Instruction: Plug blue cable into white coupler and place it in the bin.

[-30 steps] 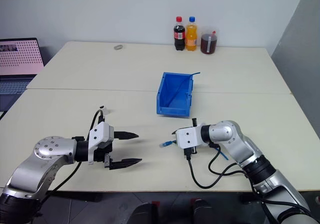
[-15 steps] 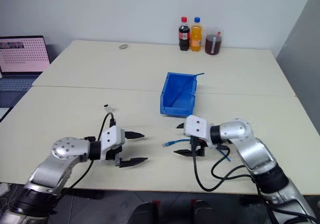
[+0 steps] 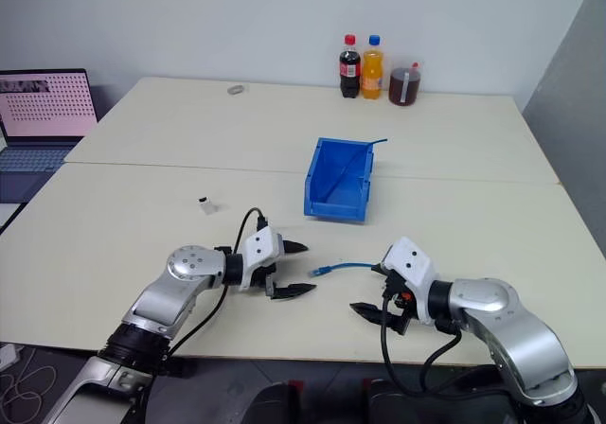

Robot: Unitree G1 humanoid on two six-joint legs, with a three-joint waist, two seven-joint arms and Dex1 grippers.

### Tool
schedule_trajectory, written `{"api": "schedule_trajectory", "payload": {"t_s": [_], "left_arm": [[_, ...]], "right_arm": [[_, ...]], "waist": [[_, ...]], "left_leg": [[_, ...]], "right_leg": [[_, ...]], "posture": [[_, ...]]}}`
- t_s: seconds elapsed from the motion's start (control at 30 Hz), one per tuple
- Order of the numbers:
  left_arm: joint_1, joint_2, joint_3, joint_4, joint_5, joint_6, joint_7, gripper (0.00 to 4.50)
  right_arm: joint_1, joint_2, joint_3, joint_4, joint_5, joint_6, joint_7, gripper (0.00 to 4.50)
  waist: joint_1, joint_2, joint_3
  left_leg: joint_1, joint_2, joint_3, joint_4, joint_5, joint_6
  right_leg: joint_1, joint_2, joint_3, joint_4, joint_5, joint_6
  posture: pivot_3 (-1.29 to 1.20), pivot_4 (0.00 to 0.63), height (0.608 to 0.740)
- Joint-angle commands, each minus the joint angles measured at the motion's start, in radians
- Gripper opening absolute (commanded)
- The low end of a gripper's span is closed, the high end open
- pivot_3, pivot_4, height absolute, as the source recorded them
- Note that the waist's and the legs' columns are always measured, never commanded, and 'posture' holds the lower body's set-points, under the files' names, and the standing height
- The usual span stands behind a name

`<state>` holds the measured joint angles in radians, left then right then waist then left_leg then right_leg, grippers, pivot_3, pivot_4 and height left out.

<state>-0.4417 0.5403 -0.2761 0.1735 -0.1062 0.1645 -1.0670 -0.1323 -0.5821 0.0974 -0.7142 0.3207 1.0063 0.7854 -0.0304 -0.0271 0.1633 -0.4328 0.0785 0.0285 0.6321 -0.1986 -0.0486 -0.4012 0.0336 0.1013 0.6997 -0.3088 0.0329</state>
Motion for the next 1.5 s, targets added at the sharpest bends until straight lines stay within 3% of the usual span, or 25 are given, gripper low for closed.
{"api": "schedule_trajectory", "payload": {"t_s": [0.03,0.37,0.63,0.7,0.97,1.03,1.2,1.37,1.5], "left_arm": [[-0.022,-0.020,-0.053,0.019,0.032,0.027,-0.028,4.50],[0.009,0.013,-0.094,-0.044,0.066,0.072,-0.053,2.58],[0.027,0.029,-0.100,-0.047,0.097,0.050,-0.025,0.57],[0.028,0.030,-0.097,-0.046,0.099,0.045,-0.019,0.24],[0.008,-0.003,-0.019,-0.052,0.021,0.070,0.003,0.24],[-0.001,-0.016,0.018,-0.074,-0.037,0.103,-0.006,0.24],[-0.008,-0.027,0.116,-0.184,-0.253,0.308,-0.070,0.24],[-0.042,-0.104,0.258,-0.253,-0.529,0.599,-0.005,0.24],[-0.050,-0.131,0.310,-0.290,-0.655,0.733,0.041,0.24]], "right_arm": [[0.003,-0.008,-0.023,-0.053,0.032,0.008,-0.040,4.27],[-0.004,-0.027,-0.024,-0.052,0.068,0.001,-0.091,4.29],[-0.004,-0.053,-0.009,-0.043,0.074,-0.052,-0.091,4.29],[0.006,-0.058,-0.005,-0.043,0.071,-0.073,-0.088,4.29],[0.067,-0.065,0.001,-0.033,0.047,-0.251,-0.069,4.29],[0.075,-0.078,-0.035,-0.050,0.151,-0.197,-0.015,4.29],[0.101,-0.060,-0.141,-0.103,0.357,-0.105,-0.018,4.29],[0.129,0.034,-0.185,-0.113,0.417,-0.127,-0.139,4.29],[0.153,0.122,-0.193,-0.094,0.456,-0.157,-0.205,4.29]], "waist": [[0.000,0.000,0.000],[0.000,0.000,0.000],[-0.002,0.000,0.000],[-0.002,0.000,0.000],[-0.002,0.000,0.000],[-0.003,0.000,0.000],[-0.002,-0.001,0.001],[-0.003,-0.001,0.001],[-0.005,-0.001,0.001]], "left_leg": [[0.000,0.000,0.000,0.000,0.000,0.000],[0.004,0.000,-0.002,0.001,0.000,0.000],[0.012,0.000,-0.002,0.000,0.000,0.000],[0.013,0.000,-0.002,0.000,0.000,0.000],[0.014,0.000,-0.001,0.000,0.000,0.000],[0.014,0.000,-0.001,-0.001,0.000,0.000],[0.011,0.001,-0.001,-0.001,0.000,0.000],[0.010,0.001,-0.002,-0.002,0.000,0.000],[0.011,0.001,-0.003,-0.002,0.000,0.000]], "right_leg": [[0.000,0.000,0.000,0.000,0.000,0.000],[0.007,0.000,-0.002,-0.002,0.000,0.000],[0.014,0.000,-0.001,-0.003,-0.001,0.000],[0.014,0.000,-0.001,-0.003,-0.001,0.000],[0.015,0.000,-0.001,-0.003,-0.001,0.001],[0.015,0.000,-0.001,-0.003,-0.001,0.001],[0.013,0.000,-0.001,-0.003,-0.001,0.000],[0.013,0.000,-0.002,-0.003,-0.001,0.000],[0.013,0.000,-0.003,-0.003,-0.001,0.000]], "posture": [[0.00,0.150,0.740],[0.00,0.150,0.740],[0.00,0.150,0.740],[0.00,0.150,0.740],[0.00,0.150,0.740],[0.00,0.150,0.740],[0.00,0.150,0.740],[0.00,0.150,0.740],[0.00,0.150,0.740]]}}
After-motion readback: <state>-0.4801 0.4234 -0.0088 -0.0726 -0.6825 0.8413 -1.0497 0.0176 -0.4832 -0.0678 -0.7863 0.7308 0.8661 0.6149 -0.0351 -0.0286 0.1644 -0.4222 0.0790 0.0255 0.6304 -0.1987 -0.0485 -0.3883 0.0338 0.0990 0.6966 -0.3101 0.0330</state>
